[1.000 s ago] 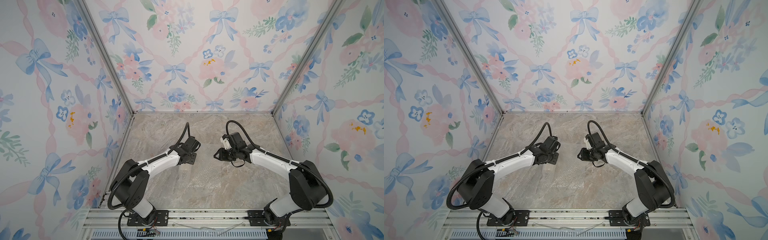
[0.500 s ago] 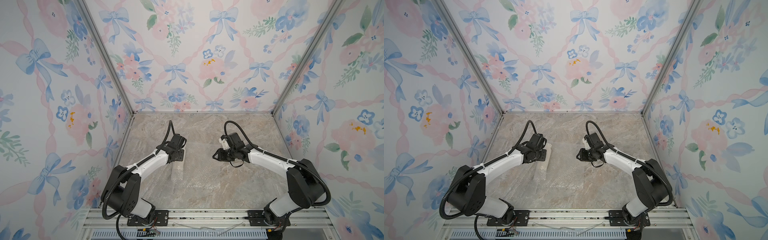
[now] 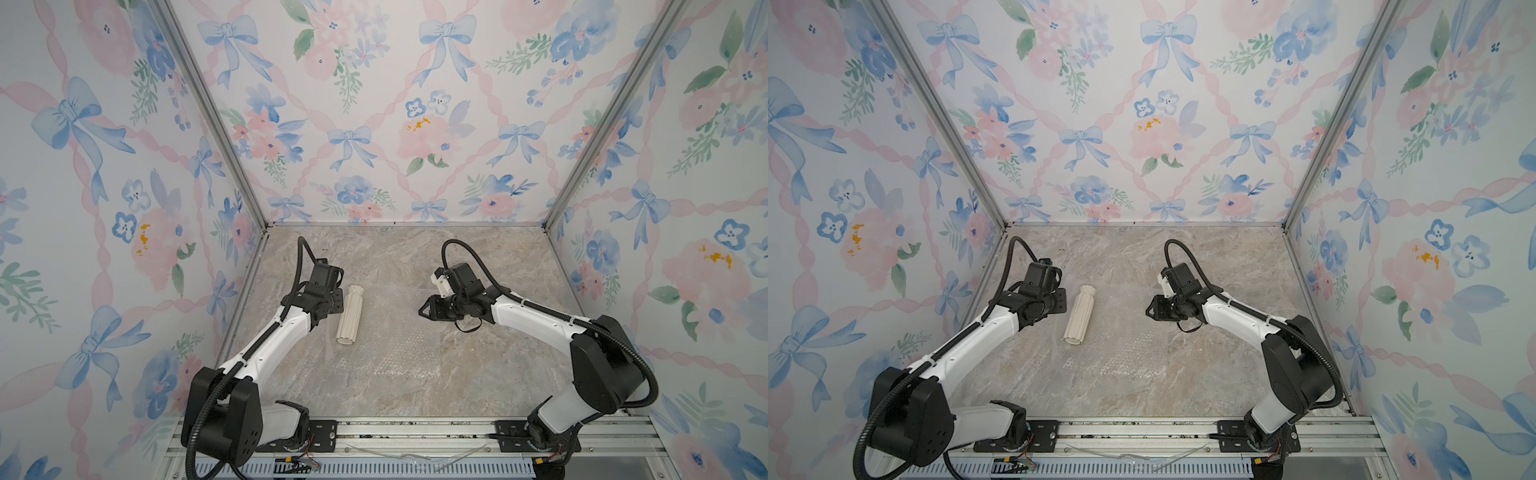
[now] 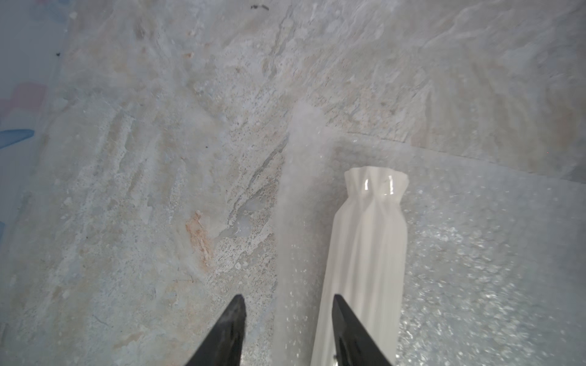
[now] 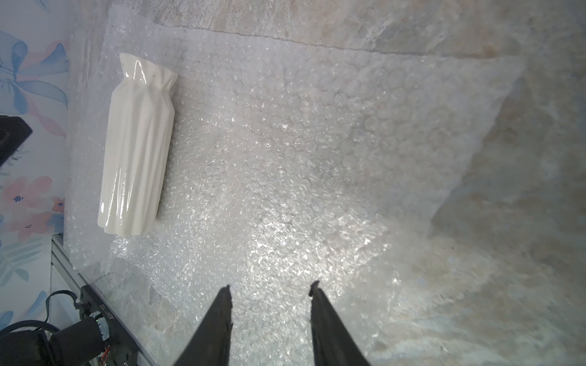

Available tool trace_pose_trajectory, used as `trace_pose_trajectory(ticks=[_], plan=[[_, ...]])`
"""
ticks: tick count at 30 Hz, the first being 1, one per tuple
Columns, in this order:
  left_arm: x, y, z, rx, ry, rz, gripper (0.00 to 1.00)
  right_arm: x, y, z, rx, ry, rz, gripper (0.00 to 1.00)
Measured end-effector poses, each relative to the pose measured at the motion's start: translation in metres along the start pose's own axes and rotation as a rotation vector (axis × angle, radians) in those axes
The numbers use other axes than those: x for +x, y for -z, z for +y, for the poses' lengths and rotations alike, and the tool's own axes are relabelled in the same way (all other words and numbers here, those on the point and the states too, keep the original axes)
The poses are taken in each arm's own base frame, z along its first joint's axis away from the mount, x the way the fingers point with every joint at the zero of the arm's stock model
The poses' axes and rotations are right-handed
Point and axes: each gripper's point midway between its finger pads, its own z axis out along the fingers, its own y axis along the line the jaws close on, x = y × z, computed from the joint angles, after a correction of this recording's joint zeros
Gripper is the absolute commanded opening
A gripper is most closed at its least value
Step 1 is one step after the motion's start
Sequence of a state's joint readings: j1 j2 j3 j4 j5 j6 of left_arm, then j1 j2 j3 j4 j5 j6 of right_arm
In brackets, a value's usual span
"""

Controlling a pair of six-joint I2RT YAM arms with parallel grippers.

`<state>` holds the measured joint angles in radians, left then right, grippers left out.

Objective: Unwrap the vase from the bubble wrap
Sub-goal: Unwrap the bubble wrap at the center of the board, then pick up the vase from the bubble wrap.

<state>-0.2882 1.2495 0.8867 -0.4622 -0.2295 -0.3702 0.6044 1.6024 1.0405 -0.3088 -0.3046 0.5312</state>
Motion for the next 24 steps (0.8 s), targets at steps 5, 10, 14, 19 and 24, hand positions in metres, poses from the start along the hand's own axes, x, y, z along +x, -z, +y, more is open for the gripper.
trace_pose_trajectory(ticks=[5, 10, 14, 19, 24], plan=[[-0.012, 0.013, -0.021, 0.139, 0.044, -0.060, 0.52, -0.024, -0.009, 0.039, -0.106, 0.018, -0.002, 0.42], [0.007, -0.005, -0.034, 0.229, 0.098, -0.011, 0.56, -0.068, -0.031, 0.108, -0.240, 0.068, -0.023, 0.49], [0.023, -0.021, -0.039, 0.252, 0.125, 0.041, 0.58, -0.091, -0.056, 0.136, -0.277, 0.058, -0.030, 0.52], [0.039, -0.032, -0.040, 0.261, 0.142, 0.070, 0.62, -0.097, -0.104, 0.133, -0.263, -0.025, 0.002, 0.56], [0.045, -0.041, -0.039, 0.248, 0.146, 0.093, 0.63, -0.095, -0.145, 0.120, -0.229, -0.105, 0.037, 0.57]])
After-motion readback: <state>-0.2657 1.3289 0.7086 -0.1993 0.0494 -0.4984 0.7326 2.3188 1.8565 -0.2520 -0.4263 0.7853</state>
